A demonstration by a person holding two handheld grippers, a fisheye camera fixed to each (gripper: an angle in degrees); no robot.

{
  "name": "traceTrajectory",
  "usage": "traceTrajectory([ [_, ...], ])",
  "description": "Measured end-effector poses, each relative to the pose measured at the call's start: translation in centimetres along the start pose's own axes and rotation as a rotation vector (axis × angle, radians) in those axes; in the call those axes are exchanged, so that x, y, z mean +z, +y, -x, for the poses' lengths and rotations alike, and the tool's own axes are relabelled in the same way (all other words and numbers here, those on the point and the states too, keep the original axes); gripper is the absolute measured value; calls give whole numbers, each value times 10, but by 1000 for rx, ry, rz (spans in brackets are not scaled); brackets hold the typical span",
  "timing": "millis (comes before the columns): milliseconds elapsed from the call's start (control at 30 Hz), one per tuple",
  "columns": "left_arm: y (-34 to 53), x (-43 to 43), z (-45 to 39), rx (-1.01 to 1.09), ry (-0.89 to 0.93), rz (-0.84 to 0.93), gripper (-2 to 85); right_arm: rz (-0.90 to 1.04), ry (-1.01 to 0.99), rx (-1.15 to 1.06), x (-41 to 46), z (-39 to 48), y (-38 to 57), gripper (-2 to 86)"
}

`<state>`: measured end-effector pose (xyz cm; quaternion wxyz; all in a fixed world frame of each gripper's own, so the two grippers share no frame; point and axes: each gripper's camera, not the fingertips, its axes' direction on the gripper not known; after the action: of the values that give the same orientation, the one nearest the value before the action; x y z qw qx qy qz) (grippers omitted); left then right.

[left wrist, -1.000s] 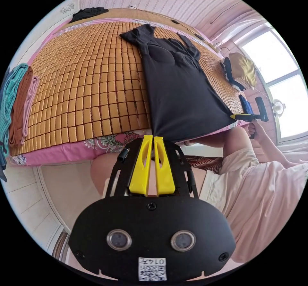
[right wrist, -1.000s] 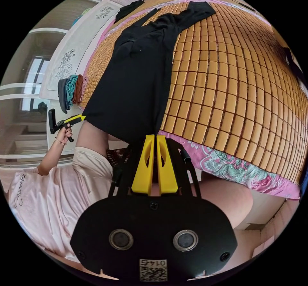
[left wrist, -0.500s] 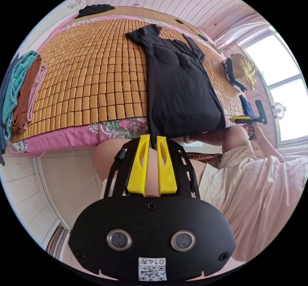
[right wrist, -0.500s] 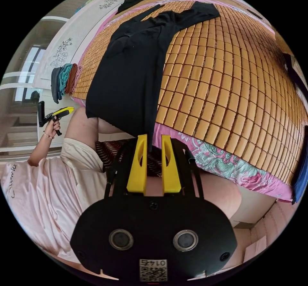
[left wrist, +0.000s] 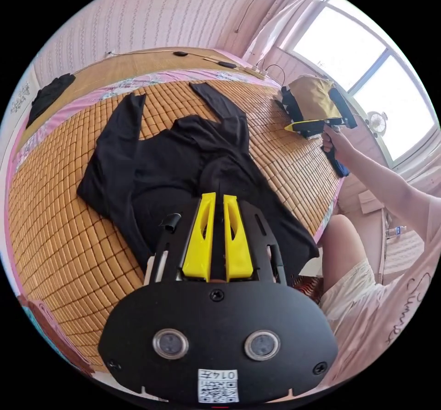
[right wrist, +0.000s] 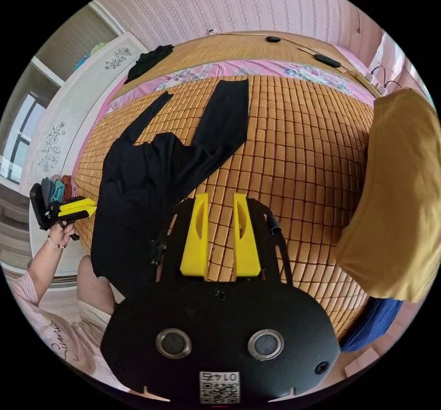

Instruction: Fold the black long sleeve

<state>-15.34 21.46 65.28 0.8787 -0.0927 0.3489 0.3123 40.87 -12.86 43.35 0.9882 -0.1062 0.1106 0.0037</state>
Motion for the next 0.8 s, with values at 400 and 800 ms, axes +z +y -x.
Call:
traceTrajectory([
  [400,-96,205,-21,-12,-62,89,-2,-73,-14,-73,61,-17,-32,-1],
  [800,-51,238,-81,54,-156,93,-10,-157,15,-119,25,-24,30,38],
])
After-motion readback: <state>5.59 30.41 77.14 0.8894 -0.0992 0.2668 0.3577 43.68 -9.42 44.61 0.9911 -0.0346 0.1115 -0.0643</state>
